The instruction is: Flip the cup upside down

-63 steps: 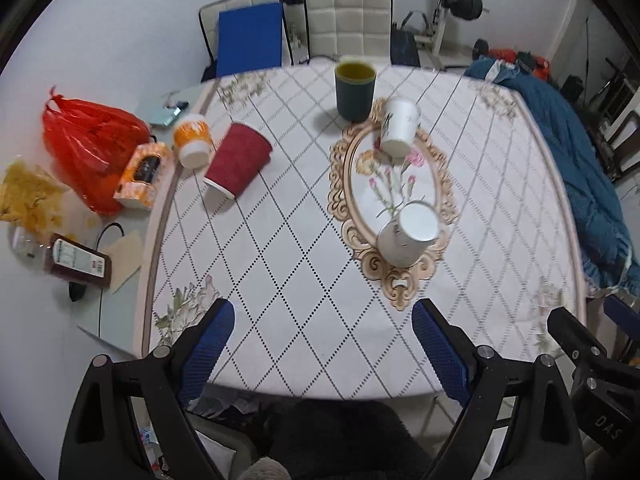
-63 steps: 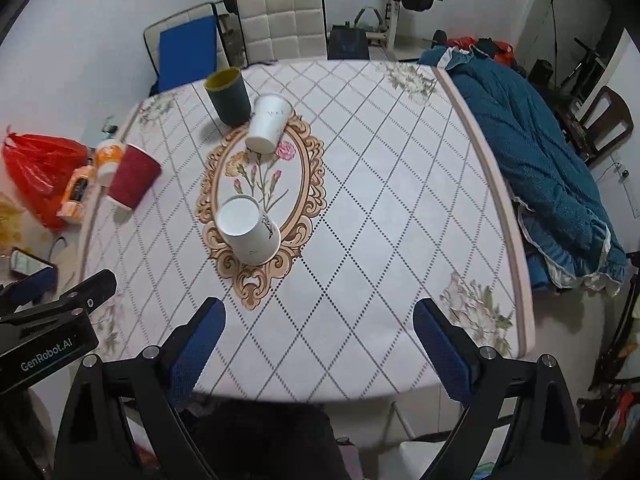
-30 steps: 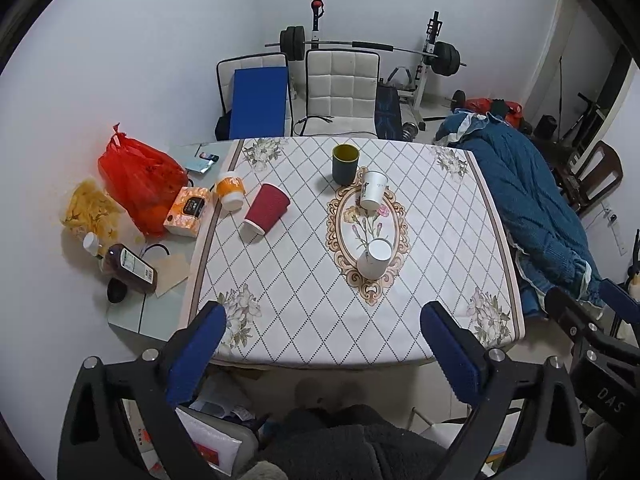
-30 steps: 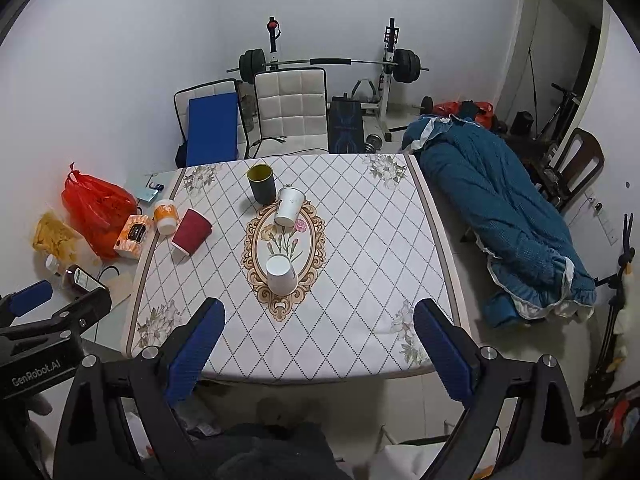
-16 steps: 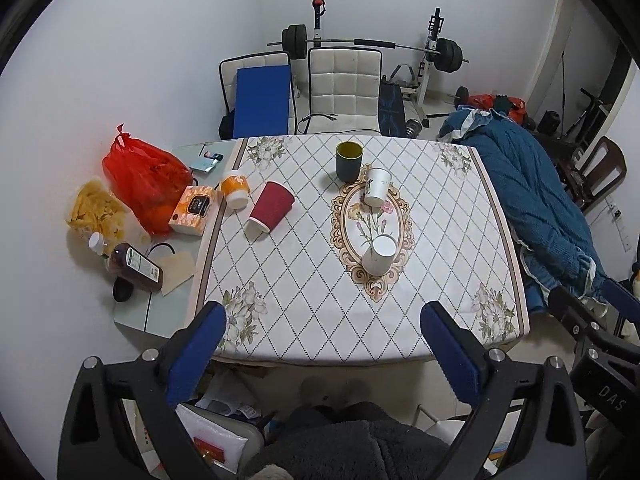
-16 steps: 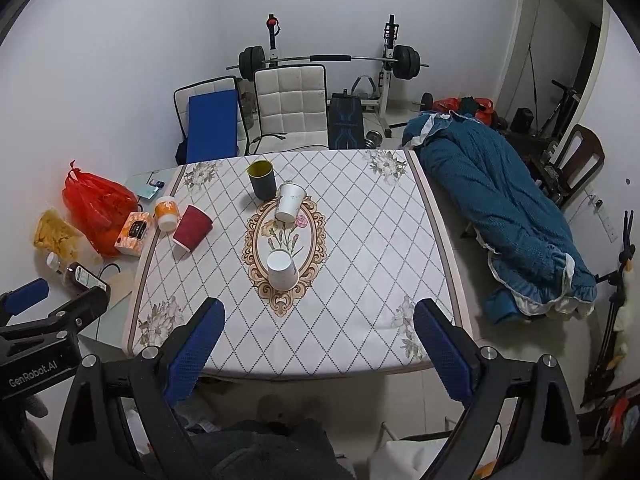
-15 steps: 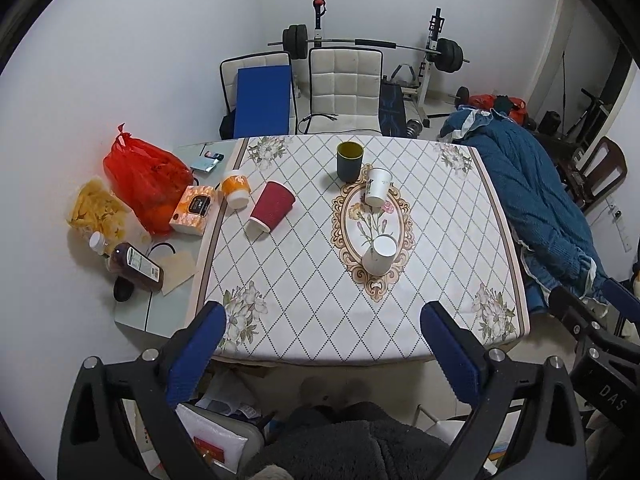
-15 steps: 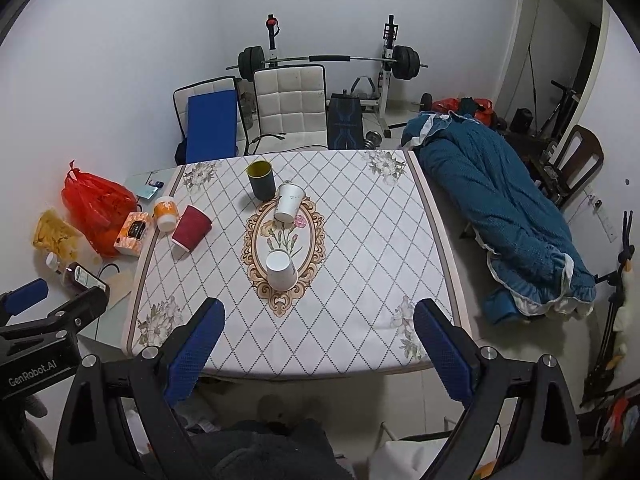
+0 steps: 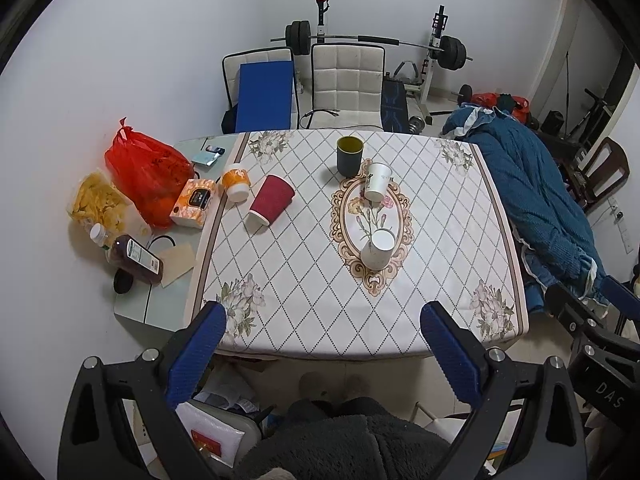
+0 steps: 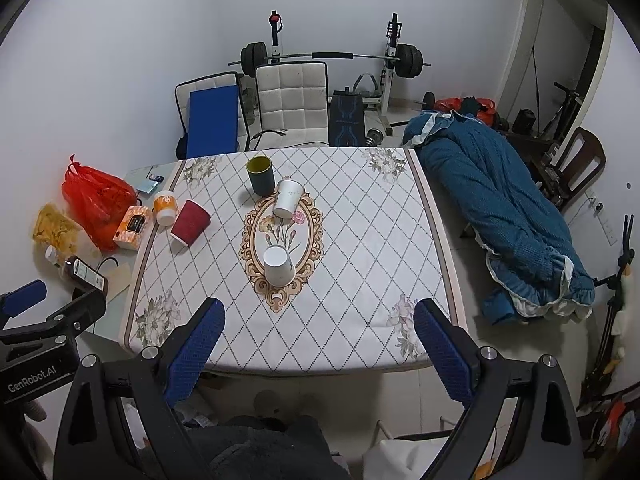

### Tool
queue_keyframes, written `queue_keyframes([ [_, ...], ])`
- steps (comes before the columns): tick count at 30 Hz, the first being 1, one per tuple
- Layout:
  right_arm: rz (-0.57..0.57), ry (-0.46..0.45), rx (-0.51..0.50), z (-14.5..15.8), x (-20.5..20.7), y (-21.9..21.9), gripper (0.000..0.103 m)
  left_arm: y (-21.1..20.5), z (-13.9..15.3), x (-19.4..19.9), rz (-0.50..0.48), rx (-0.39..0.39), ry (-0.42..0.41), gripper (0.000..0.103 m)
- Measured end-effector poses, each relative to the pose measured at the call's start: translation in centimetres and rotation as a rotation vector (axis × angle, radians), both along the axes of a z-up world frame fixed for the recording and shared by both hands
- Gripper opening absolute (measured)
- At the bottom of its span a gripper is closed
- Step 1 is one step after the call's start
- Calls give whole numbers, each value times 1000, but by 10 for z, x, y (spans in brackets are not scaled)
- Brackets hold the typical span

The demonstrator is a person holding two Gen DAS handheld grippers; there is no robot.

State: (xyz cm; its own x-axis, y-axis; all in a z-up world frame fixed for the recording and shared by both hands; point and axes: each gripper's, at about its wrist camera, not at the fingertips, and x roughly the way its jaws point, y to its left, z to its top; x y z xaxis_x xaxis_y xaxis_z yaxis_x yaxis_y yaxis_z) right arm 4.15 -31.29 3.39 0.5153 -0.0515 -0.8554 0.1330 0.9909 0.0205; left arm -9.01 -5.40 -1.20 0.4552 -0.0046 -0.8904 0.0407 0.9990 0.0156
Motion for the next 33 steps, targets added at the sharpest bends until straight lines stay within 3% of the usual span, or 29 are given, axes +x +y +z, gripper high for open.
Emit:
queue_keyframes([
  [33,18,13,14,-16,4,1,98,-2,-6,0,4,17,14,100],
])
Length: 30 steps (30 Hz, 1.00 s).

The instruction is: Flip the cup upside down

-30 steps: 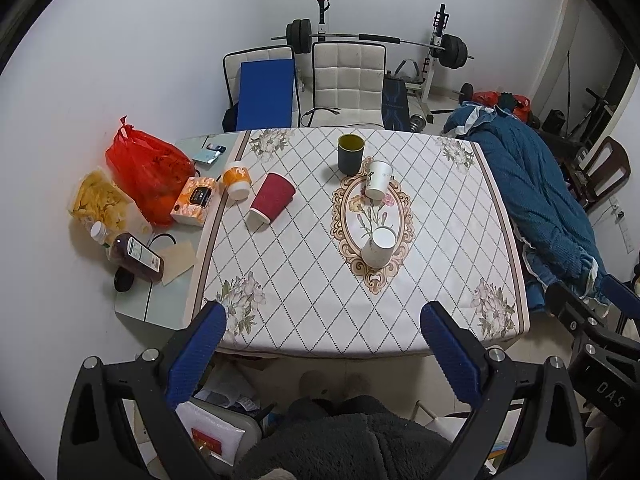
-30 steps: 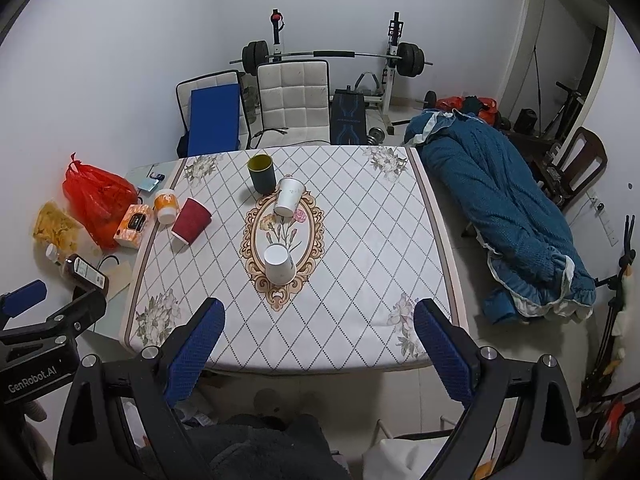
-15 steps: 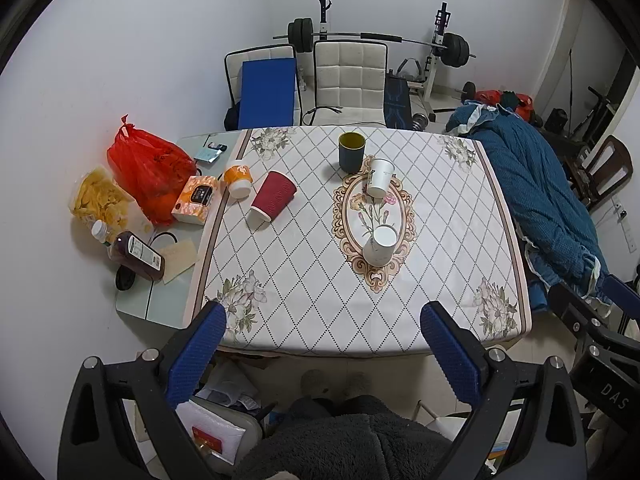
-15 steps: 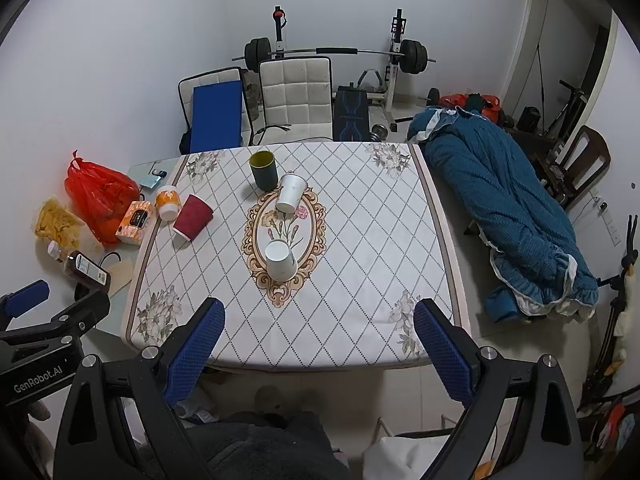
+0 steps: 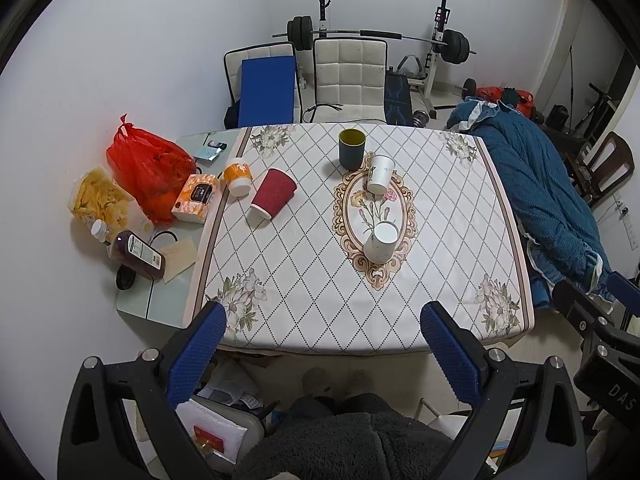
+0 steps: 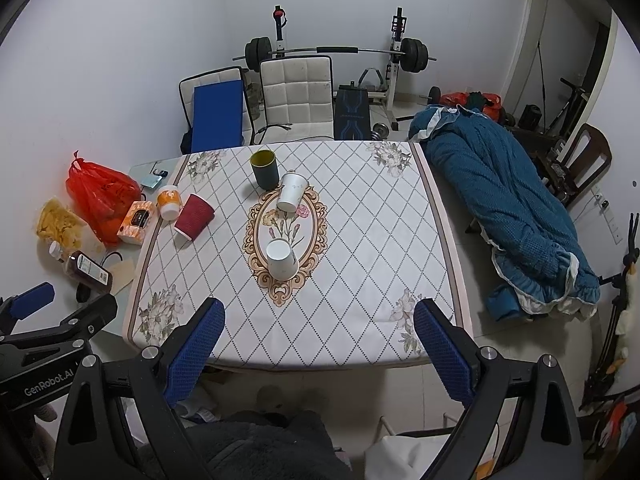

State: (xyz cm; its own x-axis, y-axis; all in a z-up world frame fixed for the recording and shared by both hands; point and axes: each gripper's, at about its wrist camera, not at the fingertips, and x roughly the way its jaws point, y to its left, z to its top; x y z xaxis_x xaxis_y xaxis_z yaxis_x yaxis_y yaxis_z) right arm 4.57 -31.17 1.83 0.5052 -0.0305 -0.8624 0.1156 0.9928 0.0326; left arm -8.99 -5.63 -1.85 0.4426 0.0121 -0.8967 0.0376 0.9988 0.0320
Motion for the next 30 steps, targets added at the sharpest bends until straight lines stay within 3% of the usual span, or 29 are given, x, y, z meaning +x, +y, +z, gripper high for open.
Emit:
queue_keyframes([
  [30,3,0,0,-1,-3,1,98,3,5,-1,-27,6,-30,100],
])
